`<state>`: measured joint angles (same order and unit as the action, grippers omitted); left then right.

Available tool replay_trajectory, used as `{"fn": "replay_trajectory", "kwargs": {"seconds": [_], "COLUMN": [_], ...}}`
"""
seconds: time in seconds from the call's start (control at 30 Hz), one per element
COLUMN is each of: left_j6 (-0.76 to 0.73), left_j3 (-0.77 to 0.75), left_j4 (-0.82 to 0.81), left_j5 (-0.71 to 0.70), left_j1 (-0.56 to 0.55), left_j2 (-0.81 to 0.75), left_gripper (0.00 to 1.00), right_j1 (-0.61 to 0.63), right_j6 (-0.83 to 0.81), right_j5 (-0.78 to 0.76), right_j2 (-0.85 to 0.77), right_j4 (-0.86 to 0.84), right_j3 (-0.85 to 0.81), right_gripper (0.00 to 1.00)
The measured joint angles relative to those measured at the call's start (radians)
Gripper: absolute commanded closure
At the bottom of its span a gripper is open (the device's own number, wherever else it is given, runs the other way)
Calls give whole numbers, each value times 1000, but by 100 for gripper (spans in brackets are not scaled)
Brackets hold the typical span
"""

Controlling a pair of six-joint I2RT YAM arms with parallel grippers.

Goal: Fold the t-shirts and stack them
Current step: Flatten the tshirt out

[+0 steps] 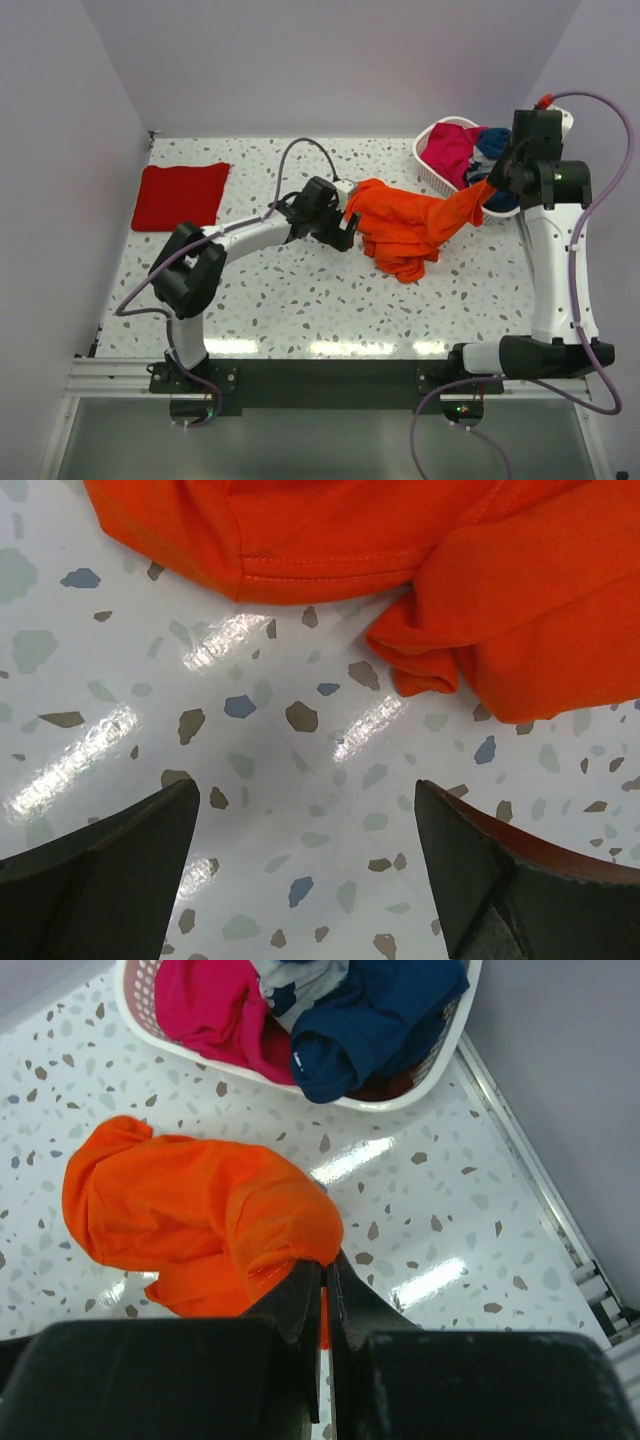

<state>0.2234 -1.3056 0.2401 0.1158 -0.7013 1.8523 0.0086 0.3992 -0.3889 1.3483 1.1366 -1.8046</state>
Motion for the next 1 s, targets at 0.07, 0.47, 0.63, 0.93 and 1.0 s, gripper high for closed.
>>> {"fn": "replay_trajectory", "kwargs": {"seconds": [0.07,0.47,0.63,0.93,1.0], "left_j6": [-10,-30,-35,-37,-44], "left_j3": [-23,-113,-113,-127,-139], "left_j4": [0,-45,-67,-106,-116], "left_j5": [9,82,116,175,181], "left_j1": [-1,-27,-53,-60,-60], "left_j2": [50,185,200,255,265], "left_gripper": [10,22,24,30,31], "right_j1": [-8,-98,-121,-141,-146], "right_j6": [1,22,39,46,47], "right_j5": [20,104,132,148,149], "right_j2": [1,6,6,7,7], "right_j4": [-1,-8,-12,-14,-15], "right_j3": [20,48,54,55,55], "right_gripper": [100,100,100,100,100]}}
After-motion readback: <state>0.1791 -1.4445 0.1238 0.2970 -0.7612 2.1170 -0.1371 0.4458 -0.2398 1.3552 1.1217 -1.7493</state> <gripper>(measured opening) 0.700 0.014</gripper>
